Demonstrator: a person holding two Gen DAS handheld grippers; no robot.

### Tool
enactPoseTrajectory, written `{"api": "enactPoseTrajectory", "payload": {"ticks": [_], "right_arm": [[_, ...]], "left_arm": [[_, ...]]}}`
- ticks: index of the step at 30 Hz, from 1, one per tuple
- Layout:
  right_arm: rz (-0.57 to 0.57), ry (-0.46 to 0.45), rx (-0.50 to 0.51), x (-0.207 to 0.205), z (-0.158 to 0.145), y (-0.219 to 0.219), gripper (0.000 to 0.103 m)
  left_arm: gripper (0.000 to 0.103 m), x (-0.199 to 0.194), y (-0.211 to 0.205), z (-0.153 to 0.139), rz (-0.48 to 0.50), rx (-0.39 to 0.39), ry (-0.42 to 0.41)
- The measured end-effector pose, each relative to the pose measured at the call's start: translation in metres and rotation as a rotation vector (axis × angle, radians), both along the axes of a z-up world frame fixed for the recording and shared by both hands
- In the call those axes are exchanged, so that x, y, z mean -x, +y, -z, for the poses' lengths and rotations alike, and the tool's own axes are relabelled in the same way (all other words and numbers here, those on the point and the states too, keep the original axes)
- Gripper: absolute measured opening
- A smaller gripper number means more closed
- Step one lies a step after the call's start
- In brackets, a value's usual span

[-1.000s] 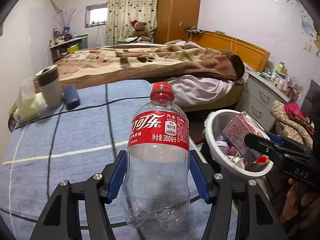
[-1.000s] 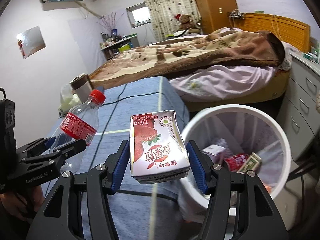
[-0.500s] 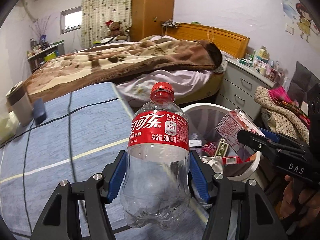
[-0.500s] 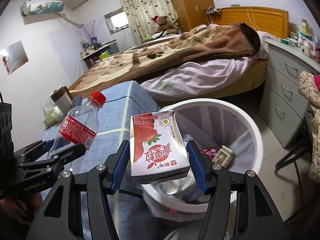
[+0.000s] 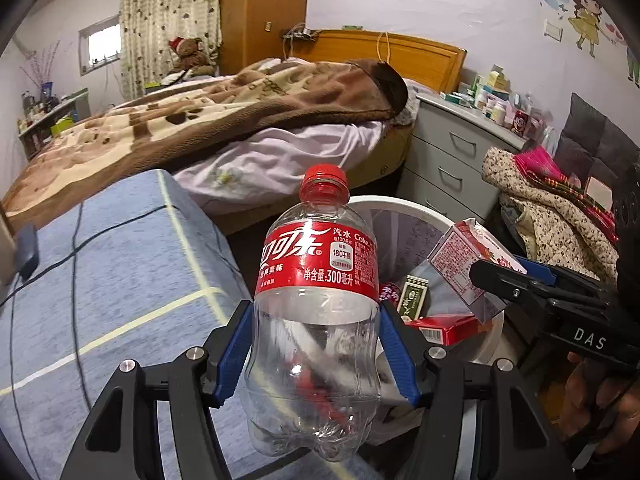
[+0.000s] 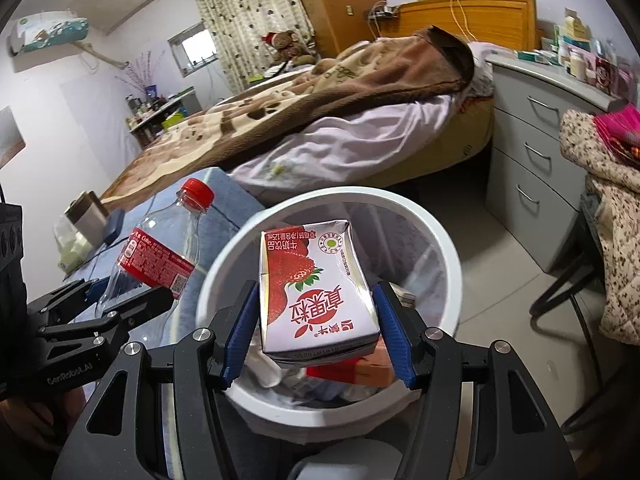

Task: Collect trash
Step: 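Carry the bottle and juice box over the mesh bin and open both grippers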

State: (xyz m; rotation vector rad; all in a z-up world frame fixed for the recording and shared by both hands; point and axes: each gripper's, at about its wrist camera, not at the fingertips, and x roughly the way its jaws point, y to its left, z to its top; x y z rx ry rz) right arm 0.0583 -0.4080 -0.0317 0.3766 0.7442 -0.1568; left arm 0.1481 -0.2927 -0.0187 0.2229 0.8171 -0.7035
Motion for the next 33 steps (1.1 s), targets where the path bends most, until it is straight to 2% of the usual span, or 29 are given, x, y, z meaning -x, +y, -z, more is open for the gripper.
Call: {"api": "enactPoseTrajectory", "payload": {"ticks": [16,22,33], "right_arm": [[0.011,0.065,-0.003,-0.012,0.014,-0.020,0.060],[0.028,0.057,0.006,-0.012,0.014,-0.021,0.066],[0.016,0.050,0.026,-0.006,0.005,-0.013,0.066]], "left_arm": [[0.062,-0.029,-0.049,0.023,0.071,-0.023,0.069],[0.062,-0.033,-0.050,0.024,0.057,-0.009,0.065],[0.063,-0.023,-0.038,0.012,0.031,0.010,0.028]]}}
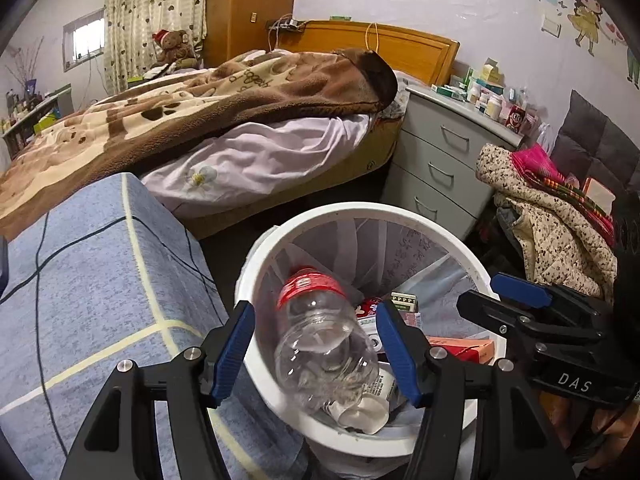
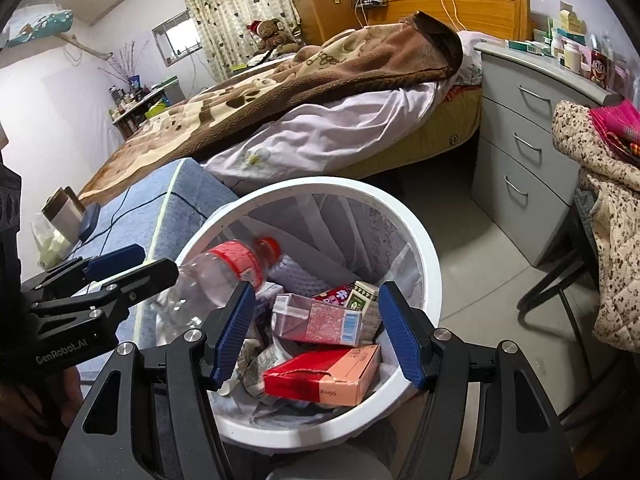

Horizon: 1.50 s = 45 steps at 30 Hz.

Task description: Collect trash

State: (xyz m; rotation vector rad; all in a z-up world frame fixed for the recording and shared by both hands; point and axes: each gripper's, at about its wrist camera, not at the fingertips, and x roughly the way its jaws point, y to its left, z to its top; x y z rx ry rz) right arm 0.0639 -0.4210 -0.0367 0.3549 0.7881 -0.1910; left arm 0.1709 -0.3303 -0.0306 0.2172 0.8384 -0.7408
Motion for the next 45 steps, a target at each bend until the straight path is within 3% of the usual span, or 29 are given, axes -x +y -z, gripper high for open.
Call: {"api": "enactPoseTrajectory", "payload": {"ticks": [9,20,32,45], "right_arm": [[-0.047,-0.027,0.024,0.009,-0.016,0.025,0.066],[-0.161,-0.066,0.077,0.026,-0.035,0.077,0.066],[-0.263,-0.070,0.107,0.045,-0.033,0.118,0.066],[-0.298,-0.069,0.090,0.067,-0.028,0.136,0.066]], "left_arm": [[0.063,0.021,0.033,-0.019,-0.060,0.007,-0.047],[0.063,0.057,0.103,-0.027,-0.176,0.019,-0.069],[0.063,0.093,0.177,-0.027,-0.334,0.008,-0.110],[0.063,0.125,0.216,-0.020,-0.422,-0.016,-0.111]]}}
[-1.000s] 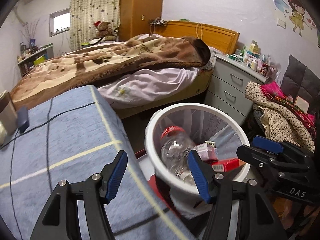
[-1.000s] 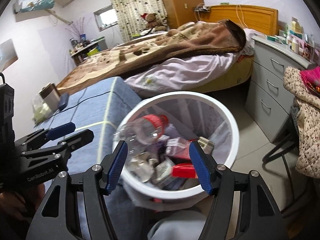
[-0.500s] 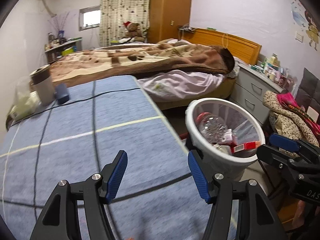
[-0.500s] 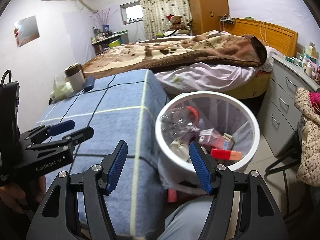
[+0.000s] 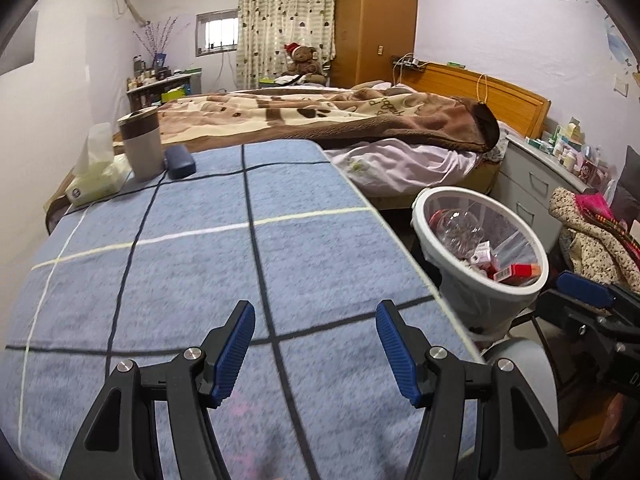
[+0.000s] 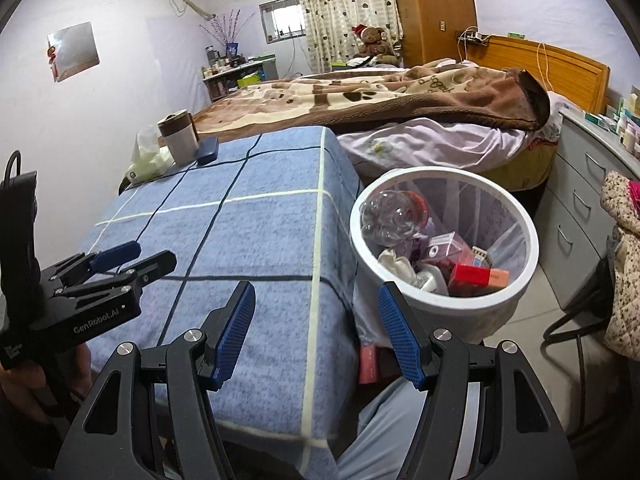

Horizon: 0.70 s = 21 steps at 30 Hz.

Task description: Collect trash

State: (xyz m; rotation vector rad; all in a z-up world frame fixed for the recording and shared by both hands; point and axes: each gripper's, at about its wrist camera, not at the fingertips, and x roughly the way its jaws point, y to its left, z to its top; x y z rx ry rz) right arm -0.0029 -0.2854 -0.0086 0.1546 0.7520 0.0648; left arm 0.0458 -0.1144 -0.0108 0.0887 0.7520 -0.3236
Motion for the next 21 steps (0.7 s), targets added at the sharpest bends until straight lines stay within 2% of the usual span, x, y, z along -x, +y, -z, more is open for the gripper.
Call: {"api": "enactPoseTrajectory", "payload": {"ticks": [9,21], "right_arm": [[-0.005,0.002,0.011,0.001,0.002,0.006,0.066],[-0.011,0.006,0.012,0.000,0.004,0.006,0.066]], "left_arm": [[0.063,0.015,0.016,0.000,-0.056,-0.017,-0.016],[0.063,0.013,0.015,0.002,-0.068,-0.025,-0.014]]}}
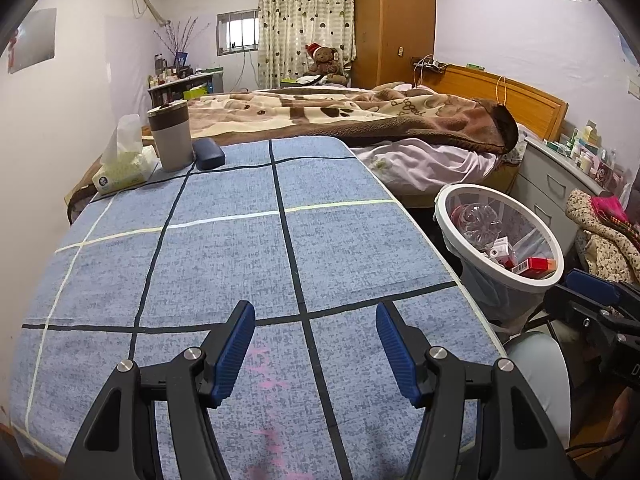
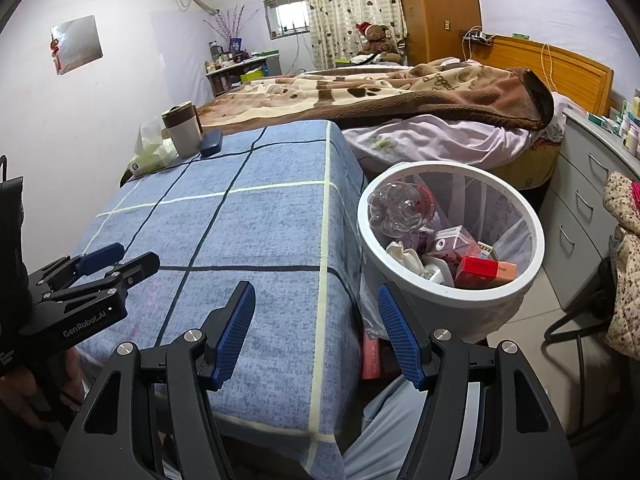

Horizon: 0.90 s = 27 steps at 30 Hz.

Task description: Collect trash

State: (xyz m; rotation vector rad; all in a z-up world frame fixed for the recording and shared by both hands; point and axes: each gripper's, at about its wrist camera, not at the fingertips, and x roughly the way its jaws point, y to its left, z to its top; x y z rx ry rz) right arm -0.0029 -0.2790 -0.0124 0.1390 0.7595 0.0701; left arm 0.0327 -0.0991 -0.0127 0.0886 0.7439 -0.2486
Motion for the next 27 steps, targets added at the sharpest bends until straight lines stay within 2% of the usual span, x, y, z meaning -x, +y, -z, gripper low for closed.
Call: {"api": "enactPoseTrajectory", "payload": {"ticks": [27], "right_arm": [[-0.002,0.006,0.003,-0.0012,0.0005,0.0021,0.066]], "left_arm": [[0.063,-0.0006,0.0034,0.0058,-0.015,0.006,0.009]]}}
